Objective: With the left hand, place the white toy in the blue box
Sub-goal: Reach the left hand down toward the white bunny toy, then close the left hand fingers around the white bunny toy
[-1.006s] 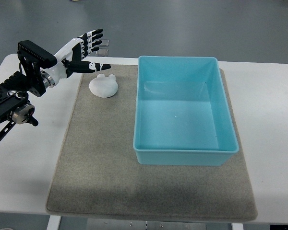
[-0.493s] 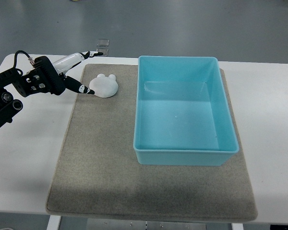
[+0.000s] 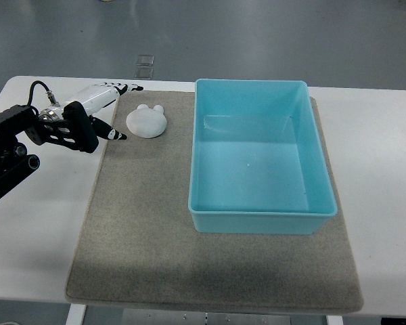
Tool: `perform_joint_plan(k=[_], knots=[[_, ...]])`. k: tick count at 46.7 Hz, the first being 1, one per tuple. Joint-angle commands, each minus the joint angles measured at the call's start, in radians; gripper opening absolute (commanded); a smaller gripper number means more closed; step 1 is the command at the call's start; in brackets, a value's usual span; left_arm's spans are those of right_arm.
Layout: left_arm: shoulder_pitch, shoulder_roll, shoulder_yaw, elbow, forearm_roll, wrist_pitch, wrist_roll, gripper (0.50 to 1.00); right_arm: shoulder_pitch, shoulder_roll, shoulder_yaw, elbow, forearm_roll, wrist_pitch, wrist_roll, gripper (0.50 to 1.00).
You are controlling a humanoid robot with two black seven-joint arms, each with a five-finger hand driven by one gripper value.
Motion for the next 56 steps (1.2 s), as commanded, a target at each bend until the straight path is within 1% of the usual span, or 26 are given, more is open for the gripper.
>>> perform_joint_plan(k=[1, 10, 17, 21, 27, 47, 49, 54, 56], knots=[[0.0, -0.011, 0.0, -0.004, 0.0, 0.0, 0.0, 0.939, 0.0, 0.0, 0.0, 0.0, 0.0, 0.0, 0.0, 0.936], [-0.009, -0.045, 0.015, -0.002, 0.003, -0.005, 0.0, 0.928, 0.0, 0.0, 0.0, 0.0, 0.0, 0.001, 0.0, 0.936], [-0.038, -0.051, 0.062, 0.006, -0.002, 0.0, 0.003, 0.9, 0.0, 0.0, 0.0, 0.0, 0.0, 0.0, 0.0, 0.936], [-0.051, -0.065, 0.069, 0.012, -0.002, 0.0, 0.005, 0.9, 0.0, 0.0, 0.0, 0.0, 0.0, 0.0, 0.0, 0.936], [-0.064, -0.088, 0.075, 0.062, 0.003, 0.0, 0.005, 0.898, 0.0, 0.0, 0.0, 0.0, 0.0, 0.0, 0.0, 0.936], [-0.078, -0.08, 0.118, 0.066, 0.006, 0.002, 0.002, 0.896, 0.0, 0.0, 0.0, 0.0, -0.001, 0.0, 0.0, 0.936], [-0.078, -0.078, 0.124, 0.066, 0.006, 0.002, 0.002, 0.891, 0.0, 0.0, 0.0, 0.0, 0.0, 0.001, 0.0, 0.936], [-0.078, -0.078, 0.13, 0.066, 0.006, 0.003, 0.002, 0.859, 0.0, 0.0, 0.0, 0.0, 0.0, 0.0, 0.0, 0.936], [-0.078, -0.078, 0.13, 0.066, 0.006, 0.002, 0.002, 0.834, 0.0, 0.0, 0.0, 0.0, -0.001, 0.001, 0.0, 0.936]])
